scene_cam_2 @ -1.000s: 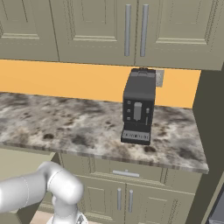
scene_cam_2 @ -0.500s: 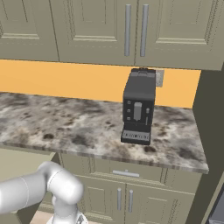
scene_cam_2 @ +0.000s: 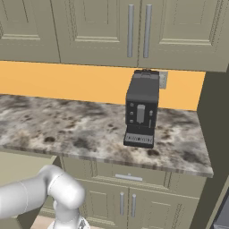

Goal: Take the tongs from the drawer on the left and place them on the dining counter next to the tray containing the kebab skewer.

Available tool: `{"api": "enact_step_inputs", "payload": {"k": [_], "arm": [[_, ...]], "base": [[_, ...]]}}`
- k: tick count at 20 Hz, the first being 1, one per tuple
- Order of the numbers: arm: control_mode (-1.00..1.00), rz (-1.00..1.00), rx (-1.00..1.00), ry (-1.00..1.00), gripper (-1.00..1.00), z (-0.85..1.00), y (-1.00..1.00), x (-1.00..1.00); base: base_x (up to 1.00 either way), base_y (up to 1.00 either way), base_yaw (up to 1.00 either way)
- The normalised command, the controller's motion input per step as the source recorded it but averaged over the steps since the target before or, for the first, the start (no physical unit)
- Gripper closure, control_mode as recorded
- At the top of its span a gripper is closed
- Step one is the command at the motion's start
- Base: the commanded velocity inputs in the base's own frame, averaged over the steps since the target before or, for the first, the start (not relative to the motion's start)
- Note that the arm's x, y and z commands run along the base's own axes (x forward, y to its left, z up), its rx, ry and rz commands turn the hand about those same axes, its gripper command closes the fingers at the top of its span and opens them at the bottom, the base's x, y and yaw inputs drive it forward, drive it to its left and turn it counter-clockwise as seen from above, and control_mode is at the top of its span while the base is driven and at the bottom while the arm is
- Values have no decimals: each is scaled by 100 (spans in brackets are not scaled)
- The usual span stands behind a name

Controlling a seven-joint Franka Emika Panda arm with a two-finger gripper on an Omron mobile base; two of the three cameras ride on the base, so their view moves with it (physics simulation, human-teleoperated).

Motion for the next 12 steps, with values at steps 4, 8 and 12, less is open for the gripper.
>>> {"api": "enact_step_inputs", "payload": {"k": [4,8,12], "arm": [[-100,-16,-12,-1,-100,-12,0,2],[-100,-14,-12,-4,-100,-9,0,4],[-100,-10,-11,-9,-100,-3,0,1]], "base": [[0,0,0],[0,0,0],[0,0,0]]}}
